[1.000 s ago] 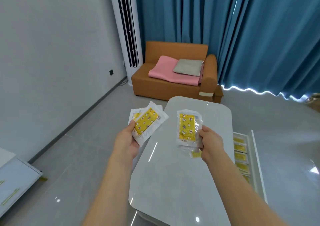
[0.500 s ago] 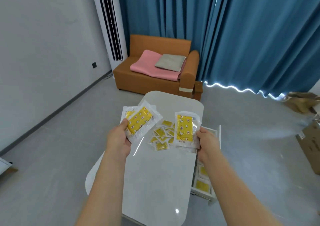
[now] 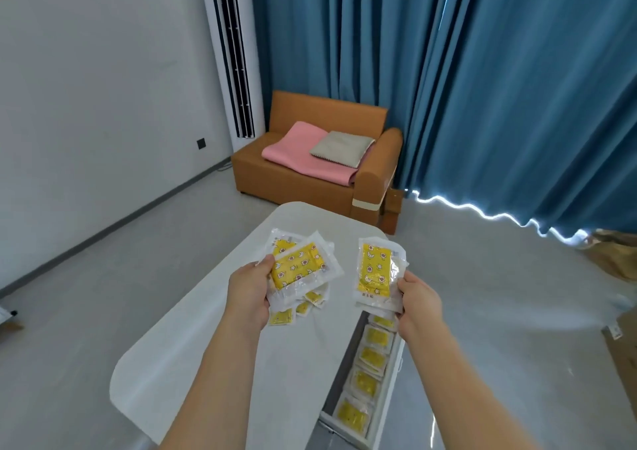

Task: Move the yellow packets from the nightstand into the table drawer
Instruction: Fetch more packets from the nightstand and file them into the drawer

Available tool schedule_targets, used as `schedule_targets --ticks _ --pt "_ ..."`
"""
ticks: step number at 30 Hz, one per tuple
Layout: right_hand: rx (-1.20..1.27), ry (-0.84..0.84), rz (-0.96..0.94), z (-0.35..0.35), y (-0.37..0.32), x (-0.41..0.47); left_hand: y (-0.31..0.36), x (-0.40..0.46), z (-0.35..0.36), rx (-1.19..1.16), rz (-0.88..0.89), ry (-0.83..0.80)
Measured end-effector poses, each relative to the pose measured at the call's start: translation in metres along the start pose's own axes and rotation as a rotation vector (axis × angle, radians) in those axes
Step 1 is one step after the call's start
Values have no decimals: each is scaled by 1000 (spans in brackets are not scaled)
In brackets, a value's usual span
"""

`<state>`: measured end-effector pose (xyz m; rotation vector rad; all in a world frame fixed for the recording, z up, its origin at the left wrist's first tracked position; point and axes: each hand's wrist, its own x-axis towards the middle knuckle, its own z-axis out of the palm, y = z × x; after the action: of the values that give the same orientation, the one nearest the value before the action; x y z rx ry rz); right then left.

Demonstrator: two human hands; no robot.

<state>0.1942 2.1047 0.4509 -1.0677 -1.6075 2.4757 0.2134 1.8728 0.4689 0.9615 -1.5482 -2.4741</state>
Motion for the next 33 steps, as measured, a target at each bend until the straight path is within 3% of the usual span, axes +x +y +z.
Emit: schedule_targets --ticks 8,20,26,33 --pt "-1 35 53 -29 -54 103 -50 29 113 121 -31 -10" --pt "-103 -26 115 -26 -147 275 -96 92 258 190 -17 147" --pt "-109 -9 129 -29 -130 370 -145 156 298 230 9 200" --pt "-79 -32 76 -57 -41 554 -304 297 338 457 38 216"
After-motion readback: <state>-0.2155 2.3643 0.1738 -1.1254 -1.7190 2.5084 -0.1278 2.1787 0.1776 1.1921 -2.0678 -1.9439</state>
